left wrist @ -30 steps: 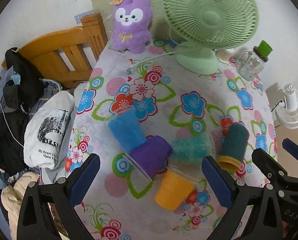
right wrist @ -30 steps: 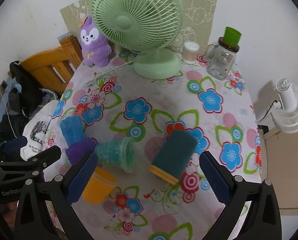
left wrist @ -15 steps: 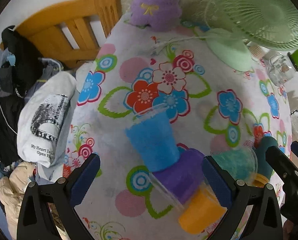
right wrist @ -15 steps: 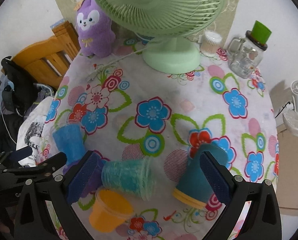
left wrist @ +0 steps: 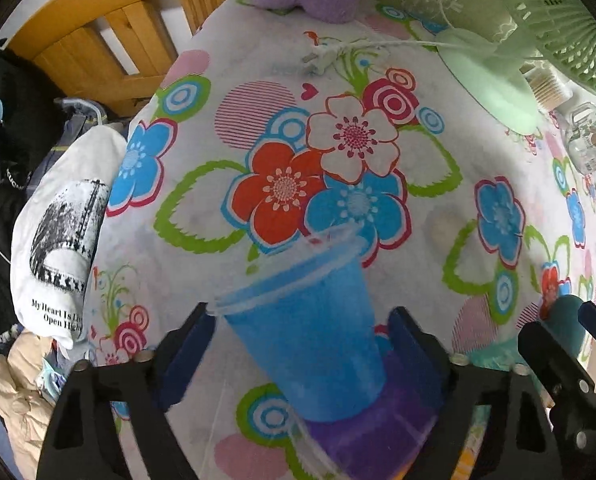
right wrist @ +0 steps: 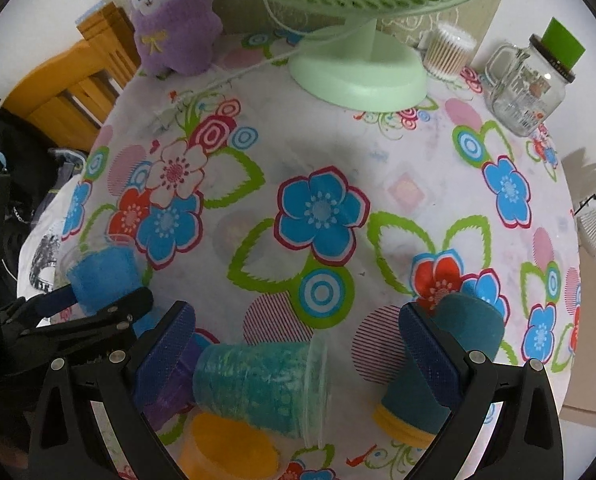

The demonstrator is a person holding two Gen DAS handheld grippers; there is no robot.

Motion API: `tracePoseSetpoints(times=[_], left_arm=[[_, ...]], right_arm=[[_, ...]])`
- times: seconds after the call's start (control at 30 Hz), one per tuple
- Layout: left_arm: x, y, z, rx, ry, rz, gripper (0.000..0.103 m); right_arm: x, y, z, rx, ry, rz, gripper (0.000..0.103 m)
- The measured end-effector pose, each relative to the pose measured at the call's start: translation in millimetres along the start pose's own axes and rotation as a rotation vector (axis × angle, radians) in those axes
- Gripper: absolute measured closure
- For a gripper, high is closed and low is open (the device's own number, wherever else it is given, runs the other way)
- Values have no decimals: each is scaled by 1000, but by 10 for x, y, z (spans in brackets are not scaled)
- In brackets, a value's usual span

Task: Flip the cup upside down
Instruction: 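Move the left gripper to the blue cup and close on it, then pull the blue cup out of the purple cup and set it down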

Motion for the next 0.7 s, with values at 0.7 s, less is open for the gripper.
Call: tracePoseSetpoints(times=[0.7], left_arm=[[21,-934,-195,-54,30,-175,38]], right_arm=[[-91,-711,-96,15,5,-99,0]])
Point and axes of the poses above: each gripper's, at about its wrist camera, not at the fingertips, and y roughly the way its jaws point, z to its left, x to its top, the point moved 3 cm from there along y, roughly the way its jaws point, and after that the axes turned 15 degrees about x, right-handed, at the moved point
